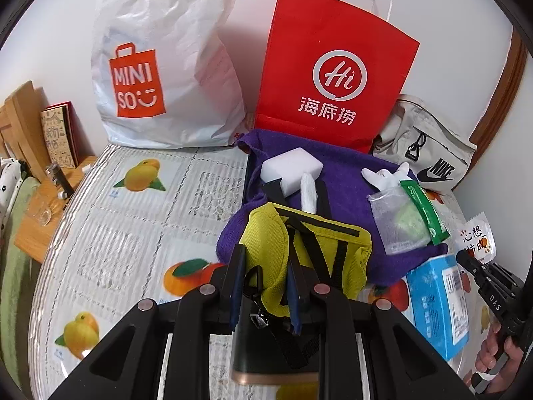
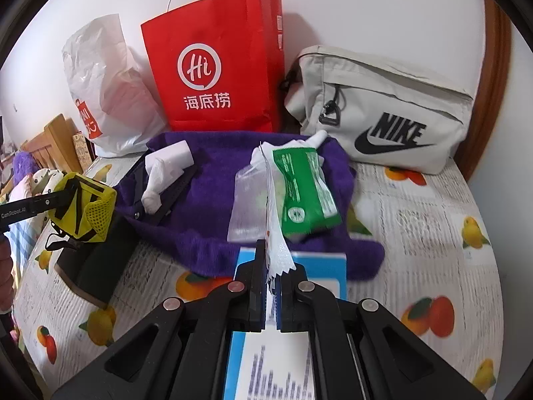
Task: Organize soft objects
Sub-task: 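Carry the yellow pouch and snack packet toward the purple towel with both grippers, then lower the pouch and packet onto the towel and open both grippers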
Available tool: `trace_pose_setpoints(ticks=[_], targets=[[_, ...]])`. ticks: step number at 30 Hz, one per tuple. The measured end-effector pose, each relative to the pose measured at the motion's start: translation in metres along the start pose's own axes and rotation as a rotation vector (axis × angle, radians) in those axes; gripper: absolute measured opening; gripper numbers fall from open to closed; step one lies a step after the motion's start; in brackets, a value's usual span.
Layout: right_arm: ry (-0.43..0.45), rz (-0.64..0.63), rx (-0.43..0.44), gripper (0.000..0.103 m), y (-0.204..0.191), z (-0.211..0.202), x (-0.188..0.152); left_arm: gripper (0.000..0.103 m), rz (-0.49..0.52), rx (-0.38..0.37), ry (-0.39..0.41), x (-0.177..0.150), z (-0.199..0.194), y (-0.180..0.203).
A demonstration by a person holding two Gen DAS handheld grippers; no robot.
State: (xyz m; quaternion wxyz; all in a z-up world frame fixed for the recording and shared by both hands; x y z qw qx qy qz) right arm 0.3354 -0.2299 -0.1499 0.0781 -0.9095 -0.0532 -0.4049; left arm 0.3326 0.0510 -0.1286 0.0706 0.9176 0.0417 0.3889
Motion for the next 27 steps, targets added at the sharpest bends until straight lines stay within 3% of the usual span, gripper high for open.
trace_pose_setpoints(ticks=[14,27], targets=[[-0.029,-0.041,0.051,0.004,-0.015,0.053,0.032,0.022,0.023,-0.041,-0.012,0.031,0.042,0.027],[-0.103,-0.05,0.08,0.004,-0.017,0.101,0.037,0.022,0.034,-0.058,-0.064,0.042,0.094,0.051]])
Point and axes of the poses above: each gripper's, at about its wrist camera, not at the fingertips, and z roughly the way its jaws point, y to its right, x to its top, the point moved 8 cm from there along z, roughly the way its jaws point, and after that the axes turned 8 degrees about y, right-handed, at the moved point
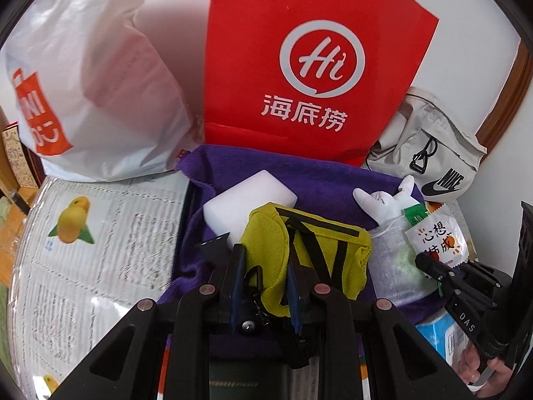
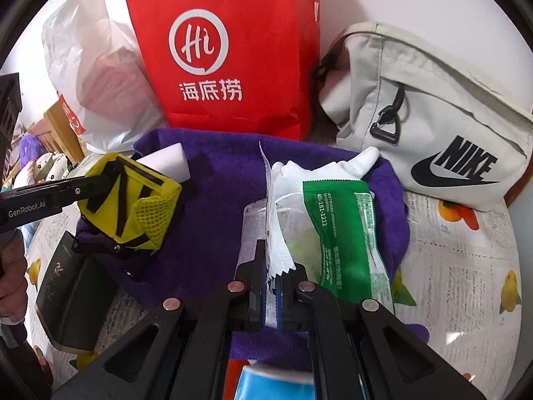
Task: Organize soft objects
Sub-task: 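Lower the pouch and packet onto the towel and open both grippers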
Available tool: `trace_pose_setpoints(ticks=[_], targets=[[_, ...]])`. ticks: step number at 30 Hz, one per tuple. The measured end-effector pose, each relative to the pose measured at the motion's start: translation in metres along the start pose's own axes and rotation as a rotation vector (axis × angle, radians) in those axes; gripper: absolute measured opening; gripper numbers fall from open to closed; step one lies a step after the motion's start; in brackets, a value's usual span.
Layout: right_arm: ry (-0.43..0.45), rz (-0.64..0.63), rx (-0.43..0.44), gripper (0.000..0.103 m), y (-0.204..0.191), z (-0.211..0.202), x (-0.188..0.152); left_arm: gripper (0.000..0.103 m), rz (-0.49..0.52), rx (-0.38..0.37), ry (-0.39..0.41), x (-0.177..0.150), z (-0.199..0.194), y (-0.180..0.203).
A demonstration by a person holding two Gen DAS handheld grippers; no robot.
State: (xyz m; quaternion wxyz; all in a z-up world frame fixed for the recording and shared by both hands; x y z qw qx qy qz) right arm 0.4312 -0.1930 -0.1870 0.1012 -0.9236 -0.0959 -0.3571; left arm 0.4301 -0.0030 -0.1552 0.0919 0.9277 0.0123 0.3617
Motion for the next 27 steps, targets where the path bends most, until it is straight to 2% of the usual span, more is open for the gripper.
trace_pose_setpoints(ticks=[8,14,16,18,20,22,23,24,27], targets=[[-0.058,-0.001,0.03,0.005,-0.002,0.021,-0.003,0.023,0.022,0.004,-0.063,-0.004,0.025,0.007],[-0.074,-0.021,0.033,0.007,-0.002,0.023,-0.005,0.025,0.044,0.002,-0.075,-0.006,0.032,0.011],[-0.086,-0.022,0.049,0.014,-0.004,0.024,-0.007,0.025,0.044,0.001,-0.085,-0.007,0.032,0.011],[-0.084,-0.027,0.054,0.031,-0.005,0.024,-0.007,0.029,0.045,0.001,-0.092,-0.007,0.032,0.011],[-0.067,-0.03,0.051,0.04,-0.006,0.02,-0.005,0.032,0.044,-0.005,-0.095,-0.008,0.031,0.01],[-0.053,-0.036,0.035,0.042,-0.005,0.016,-0.003,0.038,0.048,-0.016,-0.081,-0.006,0.026,0.011],[-0.046,-0.037,0.031,0.042,-0.005,0.013,-0.002,0.05,0.054,-0.005,-0.074,-0.005,0.023,0.01],[-0.044,-0.037,0.03,0.042,-0.005,0.011,-0.001,0.057,0.061,0.005,-0.064,-0.004,0.02,0.009],[-0.032,-0.04,0.023,0.047,-0.006,0.004,0.002,0.06,0.077,0.028,-0.048,-0.001,0.01,0.008]])
Point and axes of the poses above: each gripper's, at about its wrist camera, not at the fingertips, and z roughly the way its jaws point, y to its right, x to its top, the point moved 8 cm from there along z, roughly the way its jaws point, and after that the axes turned 8 degrees about y, right-handed, at the moved point
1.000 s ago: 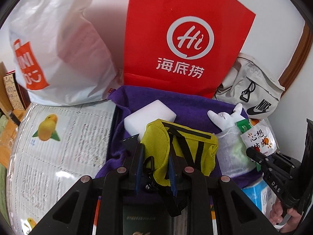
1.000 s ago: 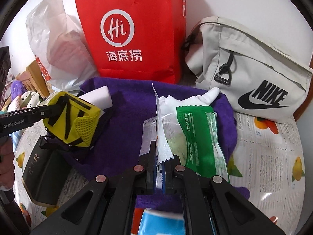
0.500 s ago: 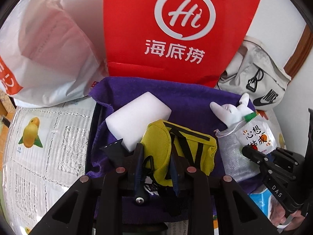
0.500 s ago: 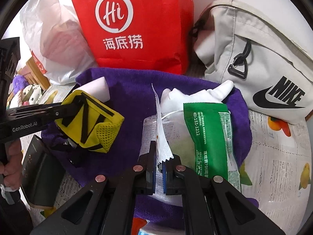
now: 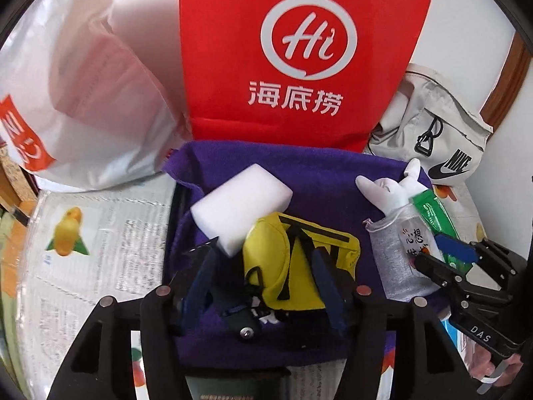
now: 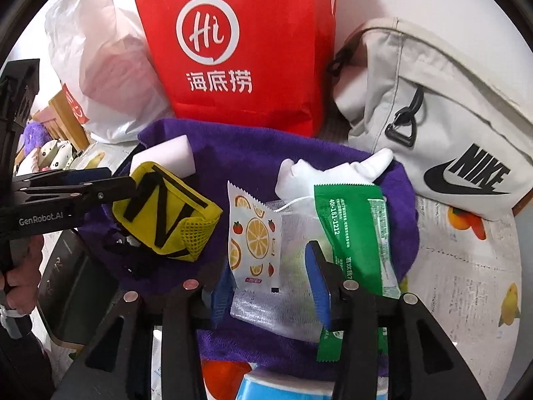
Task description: Organize soft objects
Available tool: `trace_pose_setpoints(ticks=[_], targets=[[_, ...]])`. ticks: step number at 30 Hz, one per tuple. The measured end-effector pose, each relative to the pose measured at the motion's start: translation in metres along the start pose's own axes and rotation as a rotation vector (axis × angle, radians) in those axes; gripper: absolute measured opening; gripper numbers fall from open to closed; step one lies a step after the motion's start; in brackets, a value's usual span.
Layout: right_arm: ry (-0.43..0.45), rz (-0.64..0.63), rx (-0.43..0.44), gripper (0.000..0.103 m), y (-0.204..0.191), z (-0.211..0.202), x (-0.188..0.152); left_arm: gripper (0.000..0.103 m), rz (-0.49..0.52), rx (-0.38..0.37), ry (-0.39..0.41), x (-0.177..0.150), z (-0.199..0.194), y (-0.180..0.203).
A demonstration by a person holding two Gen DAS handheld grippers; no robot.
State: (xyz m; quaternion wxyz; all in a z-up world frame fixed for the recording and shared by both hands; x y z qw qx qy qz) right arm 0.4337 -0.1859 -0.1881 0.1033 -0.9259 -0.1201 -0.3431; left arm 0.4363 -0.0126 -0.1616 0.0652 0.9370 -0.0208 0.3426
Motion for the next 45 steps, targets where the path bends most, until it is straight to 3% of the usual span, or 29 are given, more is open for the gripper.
trace_pose_setpoints(ticks=[13,15,19,23,29,31,36,42,45], targets=[[0.064,-0.004,-0.045,0.05,-0.006,-0.054,-0.009,0.061,-0.009,0.008,0.048,-0.01,-0.056,-0.001],[0.08,0.009,-0.058,0.059,-0.006,-0.068,-0.015,0.061,-0.011,0.01,0.055,-0.015,-0.068,0.0],[0.108,0.041,-0.084,0.064,-0.007,-0.099,-0.027,0.065,-0.008,0.02,0.077,-0.027,-0.092,0.003],[0.142,0.053,-0.112,0.076,-0.012,-0.131,-0.04,0.074,-0.01,0.017,0.095,-0.042,-0.121,0.007],[0.187,0.048,-0.162,0.089,-0.024,-0.173,-0.061,0.077,0.024,0.022,0.143,-0.067,-0.165,0.02],[0.179,0.059,-0.172,0.089,-0.027,-0.181,-0.072,0.086,0.04,0.033,0.157,-0.076,-0.178,0.025],[0.154,0.131,-0.15,0.09,-0.033,-0.2,-0.096,0.093,0.057,0.038,0.196,-0.098,-0.212,0.035],[0.16,0.161,-0.186,0.092,-0.038,-0.23,-0.119,0.095,0.052,0.04,0.246,-0.122,-0.248,0.04],[0.175,0.157,-0.219,0.099,-0.041,-0.246,-0.129,0.095,0.042,0.037,0.272,-0.133,-0.264,0.041]])
Point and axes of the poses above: each gripper's, at about its wrist camera, not at the fingertips, and z roughly the way its jaws point, y to its right, x to its top, the point moved 8 cm from there along z, roughly the way its jaws point, and after that the axes turned 8 degrees about y, right-handed, at the moved point
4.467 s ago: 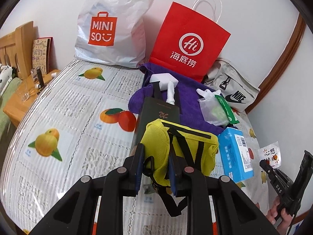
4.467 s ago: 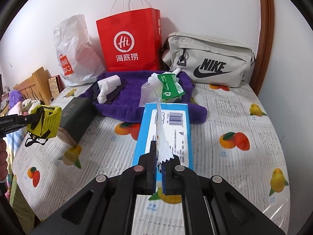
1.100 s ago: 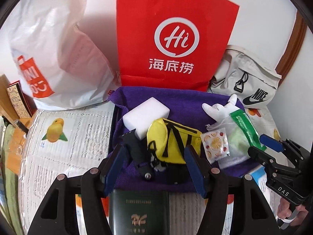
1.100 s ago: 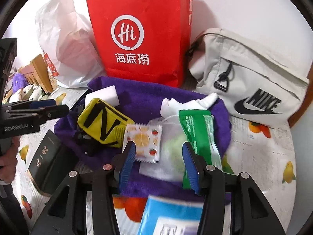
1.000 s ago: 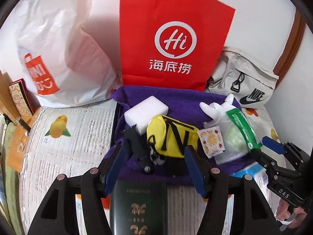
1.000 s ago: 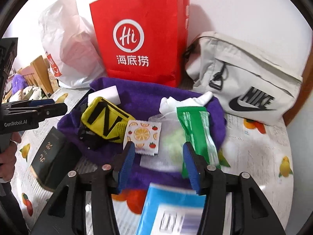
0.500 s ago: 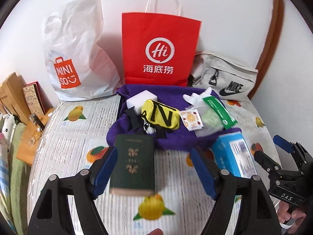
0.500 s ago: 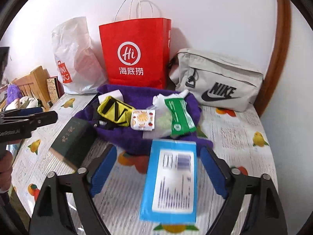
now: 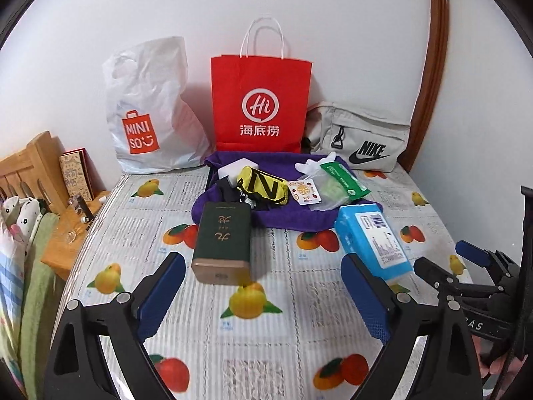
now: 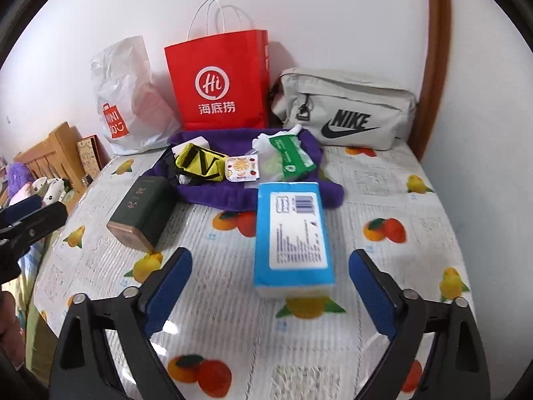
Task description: Organize soft objects
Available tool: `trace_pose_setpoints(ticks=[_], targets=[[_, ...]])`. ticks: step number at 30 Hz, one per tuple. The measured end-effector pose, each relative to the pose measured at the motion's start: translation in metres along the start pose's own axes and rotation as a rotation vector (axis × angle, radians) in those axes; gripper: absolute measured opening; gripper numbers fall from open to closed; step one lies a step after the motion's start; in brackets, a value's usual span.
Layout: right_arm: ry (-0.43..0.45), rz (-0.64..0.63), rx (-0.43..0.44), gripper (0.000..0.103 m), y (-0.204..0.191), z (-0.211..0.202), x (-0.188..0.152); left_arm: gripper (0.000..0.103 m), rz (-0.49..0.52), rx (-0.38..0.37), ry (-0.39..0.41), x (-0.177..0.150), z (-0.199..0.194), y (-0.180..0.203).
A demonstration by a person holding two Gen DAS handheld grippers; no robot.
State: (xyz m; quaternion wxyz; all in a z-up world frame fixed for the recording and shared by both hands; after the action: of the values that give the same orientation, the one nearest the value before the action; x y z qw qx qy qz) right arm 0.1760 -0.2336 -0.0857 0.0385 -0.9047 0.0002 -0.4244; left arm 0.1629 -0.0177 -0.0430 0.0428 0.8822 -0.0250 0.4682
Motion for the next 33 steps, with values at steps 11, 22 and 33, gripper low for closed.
trace_pose_setpoints(ticks=[11,22,33], targets=[[0.057,-0.004,-0.061,0.102,0.003,-0.057,-0.024,0.095,-0.023,0.029,0.029,-0.025,-0.039,0.0],[0.071,-0.008,-0.064,0.102,0.003,-0.073,-0.031,0.096,-0.002,0.03,0.031,-0.032,-0.05,0.005],[0.077,0.016,-0.05,0.102,0.006,-0.074,-0.032,0.096,0.006,0.048,0.036,-0.031,-0.053,0.006]])
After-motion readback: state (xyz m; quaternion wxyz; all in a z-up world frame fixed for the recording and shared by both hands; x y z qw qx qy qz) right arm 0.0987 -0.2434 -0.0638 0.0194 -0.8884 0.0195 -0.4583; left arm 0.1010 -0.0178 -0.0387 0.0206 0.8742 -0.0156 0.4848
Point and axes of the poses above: each gripper's, at about its wrist camera, not at the fingertips, and z roughly the way its jaws point, y to its right, x to its top, the point moved 8 cm from there along z, roughly the way its jaws point, and after that the axes turned 8 degrees about y, right-handed, at the moved point
